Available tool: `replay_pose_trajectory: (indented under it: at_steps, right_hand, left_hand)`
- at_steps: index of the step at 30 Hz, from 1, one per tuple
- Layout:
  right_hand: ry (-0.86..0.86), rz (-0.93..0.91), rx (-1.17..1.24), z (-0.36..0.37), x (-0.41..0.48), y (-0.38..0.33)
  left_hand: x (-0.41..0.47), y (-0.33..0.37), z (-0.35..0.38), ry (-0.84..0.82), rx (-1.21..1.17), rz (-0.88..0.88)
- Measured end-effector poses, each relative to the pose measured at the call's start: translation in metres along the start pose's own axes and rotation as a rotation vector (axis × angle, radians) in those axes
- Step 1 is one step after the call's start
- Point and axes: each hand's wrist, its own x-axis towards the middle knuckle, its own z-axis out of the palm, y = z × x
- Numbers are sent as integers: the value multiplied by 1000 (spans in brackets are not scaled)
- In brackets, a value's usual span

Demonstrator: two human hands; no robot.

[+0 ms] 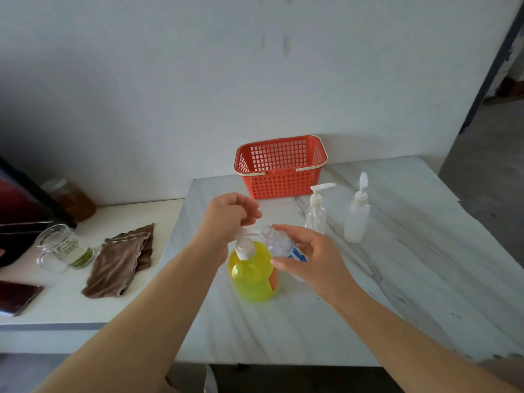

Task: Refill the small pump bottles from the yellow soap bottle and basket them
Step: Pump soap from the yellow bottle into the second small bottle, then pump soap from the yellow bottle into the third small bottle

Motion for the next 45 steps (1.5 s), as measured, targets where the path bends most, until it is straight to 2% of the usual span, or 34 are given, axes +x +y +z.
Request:
replay_pose_trajectory:
  at_steps: [4, 9, 13, 19, 22, 24, 28, 30, 34, 37, 39, 45]
  right_hand:
    - [36, -20, -13, -7, -1, -3]
    - [146, -53, -32, -31, -4, -6]
    - [219, -43, -38, -53, -15, -1]
    - [278, 6, -84, -72, -32, 15]
    - [293, 19, -110, -79, -38, 17]
    - [284, 22, -116, -82, -39, 18]
    - [304, 50, -89, -85, -40, 18]
    - [328, 59, -53, -86, -39, 22]
    - [362, 91, -17, -87, -34, 30]
    - [371, 119, -16, -85, -31, 35]
    - [371, 129, -29, -85, -29, 35]
    - [371, 125, -110, -80, -25, 34]
  left_hand:
    - [-5, 10, -2, 37, 40, 98]
    - [-24, 15, 10, 96, 137, 337]
    - [-36, 11, 22, 112, 205, 460]
    - [-67, -11, 62, 73, 550, 689]
    - [-71, -20, 74, 60, 631, 813]
    - [-66, -29, 82, 46, 655, 742]
    - [-45, -52, 109, -45, 728, 383]
    - [-33, -56, 122, -28, 710, 276]
    - [-9, -60, 141, 95, 831, 240]
    - [5, -64, 147, 147, 872, 102]
    - [12, -68, 149, 178, 801, 40]
    - [-2, -70, 146, 196, 522, 2]
